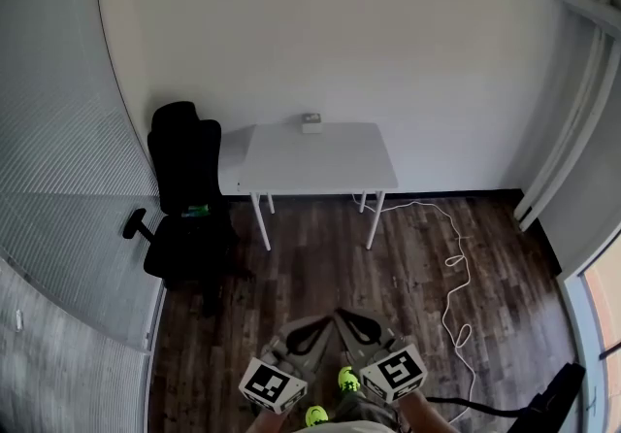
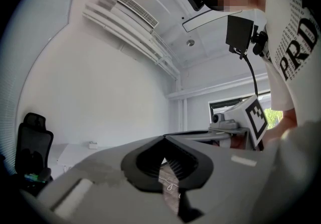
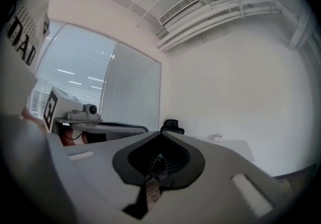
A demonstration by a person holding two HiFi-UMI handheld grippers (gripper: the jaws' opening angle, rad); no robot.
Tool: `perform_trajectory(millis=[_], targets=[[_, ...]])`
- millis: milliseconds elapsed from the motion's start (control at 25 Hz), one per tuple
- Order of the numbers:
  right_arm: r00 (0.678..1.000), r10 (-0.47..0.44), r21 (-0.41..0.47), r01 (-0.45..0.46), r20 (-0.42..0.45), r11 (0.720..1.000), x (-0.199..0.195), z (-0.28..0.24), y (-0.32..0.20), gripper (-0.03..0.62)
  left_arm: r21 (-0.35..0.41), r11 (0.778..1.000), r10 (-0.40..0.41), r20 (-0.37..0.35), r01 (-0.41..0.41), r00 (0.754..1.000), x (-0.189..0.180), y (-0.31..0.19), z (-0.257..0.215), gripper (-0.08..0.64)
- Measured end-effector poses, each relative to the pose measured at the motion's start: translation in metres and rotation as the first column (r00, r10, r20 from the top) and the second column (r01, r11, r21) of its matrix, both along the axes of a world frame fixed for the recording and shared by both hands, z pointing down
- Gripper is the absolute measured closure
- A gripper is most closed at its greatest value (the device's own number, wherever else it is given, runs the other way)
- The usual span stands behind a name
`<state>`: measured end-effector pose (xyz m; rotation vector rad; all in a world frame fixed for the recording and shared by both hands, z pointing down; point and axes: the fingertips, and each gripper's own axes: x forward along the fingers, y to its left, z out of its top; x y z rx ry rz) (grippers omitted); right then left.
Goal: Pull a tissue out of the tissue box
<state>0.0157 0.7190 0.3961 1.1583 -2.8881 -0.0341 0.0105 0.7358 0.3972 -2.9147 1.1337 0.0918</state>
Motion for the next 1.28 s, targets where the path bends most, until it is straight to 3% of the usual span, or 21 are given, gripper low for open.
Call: perform_trajectory(millis=[120,280,600,720,920,1280], targets=[[1.000,-0.019,0.003,0.019,-0.012,1.000,0.001,-0.001,-0.026,0.583,0.001,1.000,-0.021,-0.021,0.021,1.000,0.002,-0.026,-0.005,0.565],[0.999,-0.030,0.000,0.030,-0.017,1.000,0.018,-0.001,-0.068,0.583,0.001,1.000,-0.026,0.008,0.026,1.000,0.018,-0.068,-0.002,0.565],[0.998,-0.065,-0.003,0.065,-0.012,0.998,0.055,-0.007,-0.147,0.583,0.020,0.998,-0.060,-0.039,0.061,0.997,0.059,-0.147,-0.017,0.565],[0.997,-0.078,-0.012,0.078,-0.016,0.997,0.069,-0.002,-0.169,0.583,-0.004,0.997,-0.074,0.005,0.074,0.997,0.070,-0.169,-0.007,0.565],[0.994,-0.107,-0.036,0.106,-0.006,0.994,0.085,0.005,-0.201,0.583,-0.022,0.994,-0.103,0.018,0.103,0.995,0.087,-0.201,0.003,0.565],[0.993,-0.117,-0.080,0.118,0.017,0.990,0.086,0.015,-0.233,0.583,-0.044,0.992,-0.122,0.002,0.122,0.993,0.089,-0.232,0.011,0.565]])
